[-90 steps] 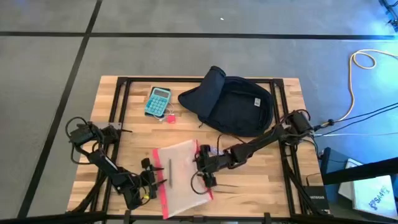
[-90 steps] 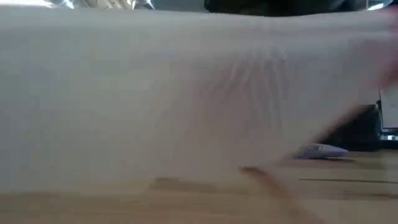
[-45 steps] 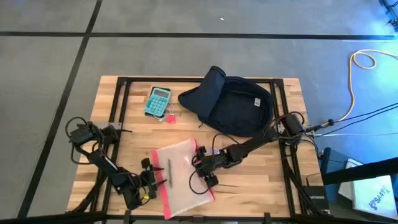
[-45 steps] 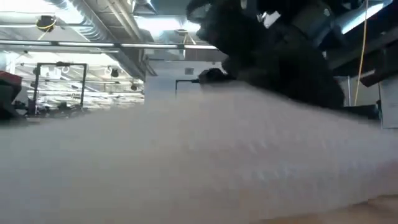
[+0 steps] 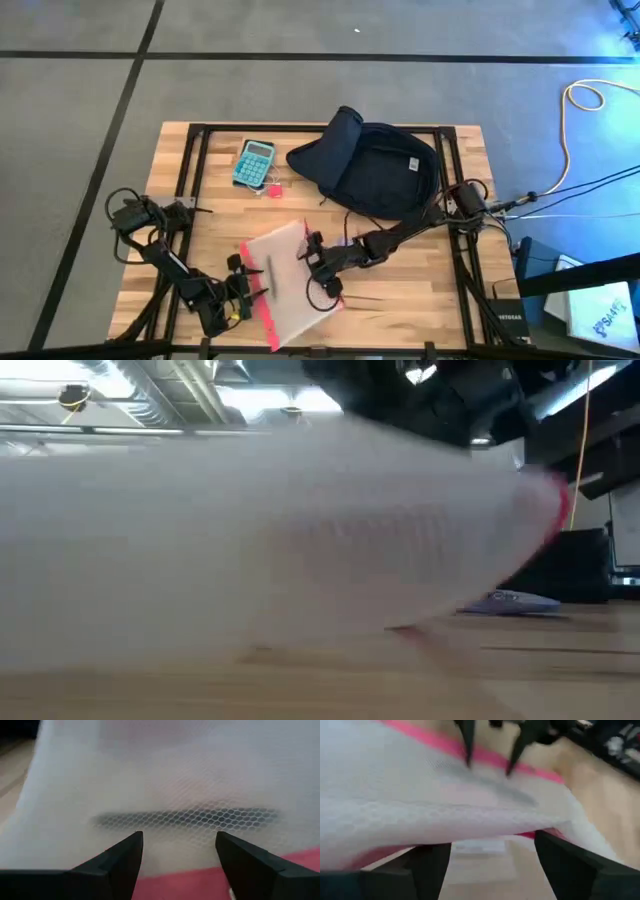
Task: Unpack backpack
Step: Remove the pink earphone from the zip bag
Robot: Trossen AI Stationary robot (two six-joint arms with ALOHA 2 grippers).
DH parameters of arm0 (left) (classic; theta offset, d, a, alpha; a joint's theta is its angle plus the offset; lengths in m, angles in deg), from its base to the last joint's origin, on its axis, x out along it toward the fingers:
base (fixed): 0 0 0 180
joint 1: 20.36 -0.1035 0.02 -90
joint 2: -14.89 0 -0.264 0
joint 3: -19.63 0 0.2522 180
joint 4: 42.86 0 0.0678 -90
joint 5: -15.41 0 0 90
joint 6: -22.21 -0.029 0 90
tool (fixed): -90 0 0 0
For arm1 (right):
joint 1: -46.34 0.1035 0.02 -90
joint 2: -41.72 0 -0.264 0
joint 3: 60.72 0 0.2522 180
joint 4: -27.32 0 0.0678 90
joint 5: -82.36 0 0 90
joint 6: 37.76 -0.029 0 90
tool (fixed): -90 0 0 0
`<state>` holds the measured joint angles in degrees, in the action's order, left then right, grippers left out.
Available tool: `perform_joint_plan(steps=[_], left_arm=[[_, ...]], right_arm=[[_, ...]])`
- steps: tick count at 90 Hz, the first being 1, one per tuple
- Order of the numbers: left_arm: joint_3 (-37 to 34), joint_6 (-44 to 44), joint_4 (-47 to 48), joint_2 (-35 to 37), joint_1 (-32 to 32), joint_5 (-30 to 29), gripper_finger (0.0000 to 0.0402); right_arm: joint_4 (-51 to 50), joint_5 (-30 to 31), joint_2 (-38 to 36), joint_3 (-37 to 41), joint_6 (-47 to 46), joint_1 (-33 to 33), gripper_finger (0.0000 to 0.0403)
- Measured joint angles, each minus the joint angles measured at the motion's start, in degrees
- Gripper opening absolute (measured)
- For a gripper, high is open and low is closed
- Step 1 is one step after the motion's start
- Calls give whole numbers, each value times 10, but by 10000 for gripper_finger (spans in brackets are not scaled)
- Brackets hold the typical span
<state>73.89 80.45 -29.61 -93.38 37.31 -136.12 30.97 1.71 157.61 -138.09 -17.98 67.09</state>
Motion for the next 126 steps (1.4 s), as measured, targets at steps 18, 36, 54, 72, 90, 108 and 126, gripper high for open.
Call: perform_joint_plan(steps=[18, 36, 54, 72, 90, 108, 126], left_arm=[[0, 0, 1, 0, 0, -3, 239], [0, 0, 1, 0, 0, -3, 239], [0, 1, 1, 0, 0, -3, 239], [0, 1, 1, 0, -1, -3, 239], [0, 3, 1, 0, -1, -2, 239], [0, 3, 1, 0, -1, -2, 239], [0, 1, 1, 0, -1, -3, 239]], right_arm=[[-21, 13, 33, -10, 31, 7, 271], [-51, 6, 47, -33, -72, -2, 271], [-142, -62, 45, -70, -191, -22, 271], [-251, -94, 42, -93, -224, -29, 271], [-305, -61, 39, -100, -203, -24, 271], [-305, -61, 36, -98, -175, -23, 271], [-221, -72, 41, -93, -145, -20, 271]])
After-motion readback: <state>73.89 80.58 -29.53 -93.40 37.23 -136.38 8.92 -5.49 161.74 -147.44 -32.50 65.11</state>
